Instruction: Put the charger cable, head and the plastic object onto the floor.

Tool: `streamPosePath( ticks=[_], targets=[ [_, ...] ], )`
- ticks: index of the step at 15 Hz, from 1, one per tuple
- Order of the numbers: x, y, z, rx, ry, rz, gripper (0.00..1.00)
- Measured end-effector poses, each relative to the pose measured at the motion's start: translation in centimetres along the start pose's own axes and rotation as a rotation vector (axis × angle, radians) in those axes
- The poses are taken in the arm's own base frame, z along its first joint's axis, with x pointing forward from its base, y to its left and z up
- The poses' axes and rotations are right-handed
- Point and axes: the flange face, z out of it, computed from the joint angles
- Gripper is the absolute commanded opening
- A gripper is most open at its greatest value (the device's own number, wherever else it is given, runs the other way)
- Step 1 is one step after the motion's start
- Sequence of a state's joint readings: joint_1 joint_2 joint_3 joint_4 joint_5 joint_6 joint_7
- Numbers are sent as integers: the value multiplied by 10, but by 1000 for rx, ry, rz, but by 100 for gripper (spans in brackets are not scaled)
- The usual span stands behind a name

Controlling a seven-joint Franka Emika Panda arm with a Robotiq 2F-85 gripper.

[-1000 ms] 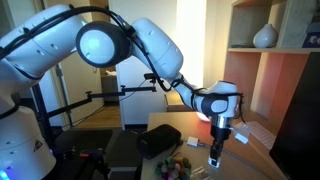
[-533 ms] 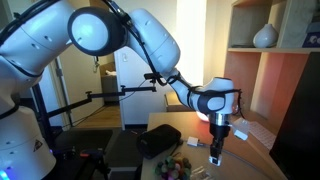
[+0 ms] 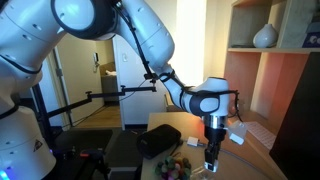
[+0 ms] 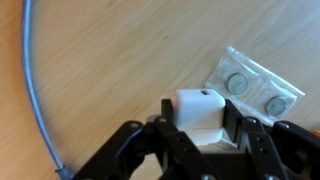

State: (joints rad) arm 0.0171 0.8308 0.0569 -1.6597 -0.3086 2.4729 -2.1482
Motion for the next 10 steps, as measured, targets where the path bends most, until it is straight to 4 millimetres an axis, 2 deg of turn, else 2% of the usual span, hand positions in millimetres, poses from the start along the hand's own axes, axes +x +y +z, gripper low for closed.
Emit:
streamPosePath(
  ticks=[3, 6, 10],
  targets=[
    [-6, -22, 1, 21, -29, 65, 27],
    [-22, -51, 3, 57, -94, 172, 27],
    [-41, -92, 15, 182, -223, 304, 27]
  ],
)
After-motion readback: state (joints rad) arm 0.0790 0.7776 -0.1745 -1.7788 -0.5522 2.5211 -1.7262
